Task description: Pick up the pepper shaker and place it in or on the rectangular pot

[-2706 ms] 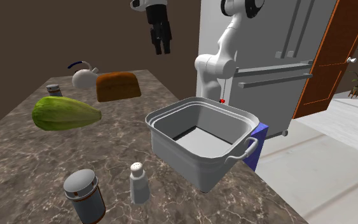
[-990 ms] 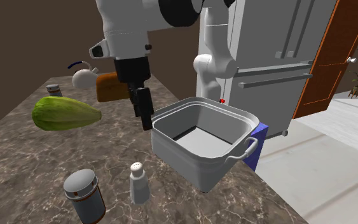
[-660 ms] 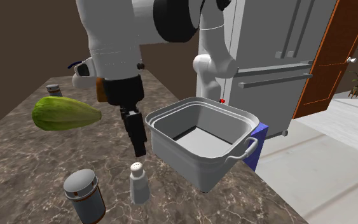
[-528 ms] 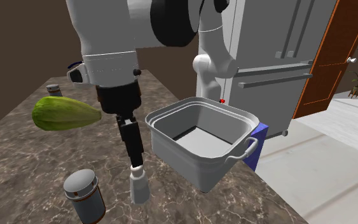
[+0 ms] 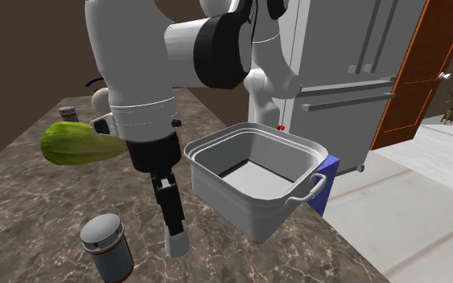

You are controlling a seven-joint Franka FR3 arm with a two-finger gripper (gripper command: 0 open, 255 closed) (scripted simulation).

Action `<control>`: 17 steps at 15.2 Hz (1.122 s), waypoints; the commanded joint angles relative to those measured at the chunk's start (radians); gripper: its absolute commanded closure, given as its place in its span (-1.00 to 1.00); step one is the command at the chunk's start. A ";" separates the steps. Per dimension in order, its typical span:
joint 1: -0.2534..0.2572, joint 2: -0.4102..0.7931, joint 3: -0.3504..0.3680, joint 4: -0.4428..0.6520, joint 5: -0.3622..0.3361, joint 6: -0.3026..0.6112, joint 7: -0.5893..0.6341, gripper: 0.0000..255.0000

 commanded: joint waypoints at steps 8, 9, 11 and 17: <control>0.000 0.000 0.000 -0.008 0.000 0.009 0.000 1.00; 0.000 0.000 0.000 -0.008 0.000 0.009 0.000 1.00; 0.000 0.000 0.000 -0.008 0.000 0.009 0.000 1.00; 0.000 0.000 0.000 -0.008 0.000 0.009 0.000 1.00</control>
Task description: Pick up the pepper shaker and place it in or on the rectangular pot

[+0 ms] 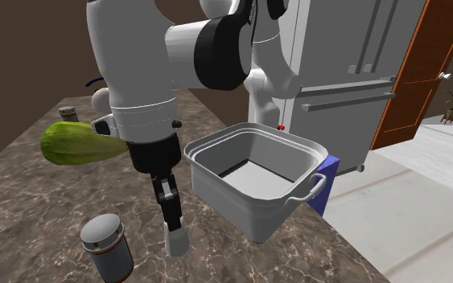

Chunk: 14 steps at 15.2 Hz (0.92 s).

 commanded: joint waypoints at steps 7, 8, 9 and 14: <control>-0.003 -0.033 0.006 0.047 0.011 -0.081 -0.001 1.00; -0.003 -0.038 0.006 0.055 0.012 -0.093 -0.001 1.00; -0.004 -0.042 0.007 0.063 0.014 -0.104 -0.001 1.00; -0.004 -0.058 0.010 0.107 0.019 -0.165 -0.001 1.00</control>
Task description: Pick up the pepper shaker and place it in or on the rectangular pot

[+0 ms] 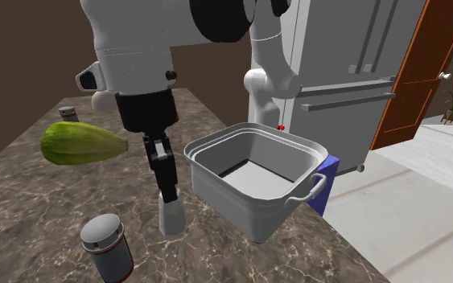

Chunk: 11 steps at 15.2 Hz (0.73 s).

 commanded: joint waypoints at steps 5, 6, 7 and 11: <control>0.000 -0.015 0.003 0.061 0.005 -0.075 0.002 1.00; 0.000 -0.017 0.003 0.072 0.005 -0.088 0.002 1.00; 0.001 -0.018 0.003 0.084 0.005 -0.101 0.003 1.00; 0.002 -0.022 0.005 0.133 0.006 -0.153 0.005 1.00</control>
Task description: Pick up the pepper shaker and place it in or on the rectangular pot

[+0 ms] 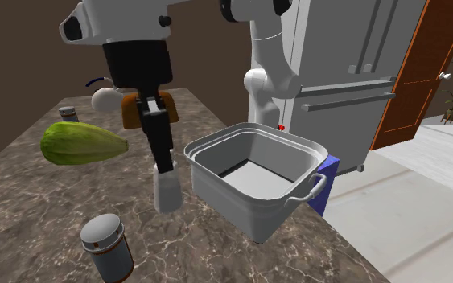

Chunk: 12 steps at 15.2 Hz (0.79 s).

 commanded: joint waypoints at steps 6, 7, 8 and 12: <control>0.005 0.004 0.002 0.098 -0.002 -0.095 0.005 1.00; 0.006 0.005 0.002 0.114 -0.002 -0.109 0.007 1.00; 0.007 0.007 0.002 0.130 -0.003 -0.123 0.008 1.00; 0.013 0.017 0.003 0.199 -0.007 -0.182 0.013 1.00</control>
